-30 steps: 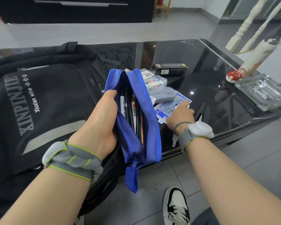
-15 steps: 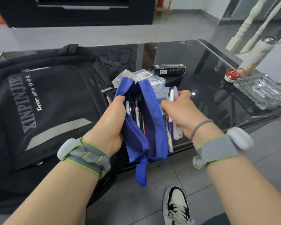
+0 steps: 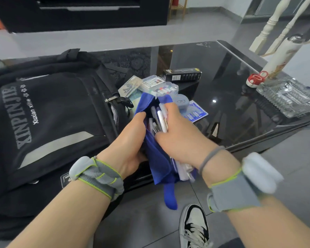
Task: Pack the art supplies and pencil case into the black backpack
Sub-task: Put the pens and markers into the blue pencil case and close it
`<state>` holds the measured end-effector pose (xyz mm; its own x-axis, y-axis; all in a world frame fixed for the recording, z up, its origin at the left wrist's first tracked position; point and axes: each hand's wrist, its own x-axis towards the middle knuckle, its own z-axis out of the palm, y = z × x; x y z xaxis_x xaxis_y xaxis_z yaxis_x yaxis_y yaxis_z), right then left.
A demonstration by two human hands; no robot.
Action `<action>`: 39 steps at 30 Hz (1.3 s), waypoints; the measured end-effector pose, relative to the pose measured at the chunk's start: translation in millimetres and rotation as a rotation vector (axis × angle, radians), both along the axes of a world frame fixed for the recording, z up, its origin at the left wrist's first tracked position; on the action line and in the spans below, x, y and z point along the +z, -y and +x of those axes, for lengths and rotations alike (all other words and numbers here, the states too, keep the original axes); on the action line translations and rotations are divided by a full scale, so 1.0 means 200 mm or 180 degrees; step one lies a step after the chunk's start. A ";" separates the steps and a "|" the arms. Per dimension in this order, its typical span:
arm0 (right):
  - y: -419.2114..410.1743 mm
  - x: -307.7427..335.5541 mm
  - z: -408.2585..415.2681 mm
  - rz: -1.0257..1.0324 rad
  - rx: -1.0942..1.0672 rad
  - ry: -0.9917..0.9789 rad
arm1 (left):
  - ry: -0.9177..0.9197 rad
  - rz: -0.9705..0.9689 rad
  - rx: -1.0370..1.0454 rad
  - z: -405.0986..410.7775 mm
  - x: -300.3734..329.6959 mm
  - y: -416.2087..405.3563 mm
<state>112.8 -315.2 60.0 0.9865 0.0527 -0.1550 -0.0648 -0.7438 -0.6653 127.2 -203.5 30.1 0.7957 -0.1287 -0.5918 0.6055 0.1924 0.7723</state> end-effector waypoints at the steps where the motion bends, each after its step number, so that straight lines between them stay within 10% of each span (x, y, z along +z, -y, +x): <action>1: 0.00 -0.04 0.01 -0.0129 -0.0032 0.0094 | -0.0010 -0.0026 0.0013 0.00 0.00 0.00; 22: 0.04 -0.19 0.14 -0.1416 -0.0152 0.0092 | -0.0345 -0.0578 -0.0155 -0.07 -0.01 0.19; 39: 0.22 0.00 0.04 -0.1072 -0.0248 0.0815 | -0.0402 -0.0844 0.0359 0.07 -0.12 0.13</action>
<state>120.6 -359.0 60.4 0.9944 -0.0350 0.0997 0.0064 -0.9217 -0.3879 140.8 -229.5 7.1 0.7362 -0.2068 -0.6444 0.6567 0.4484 0.6063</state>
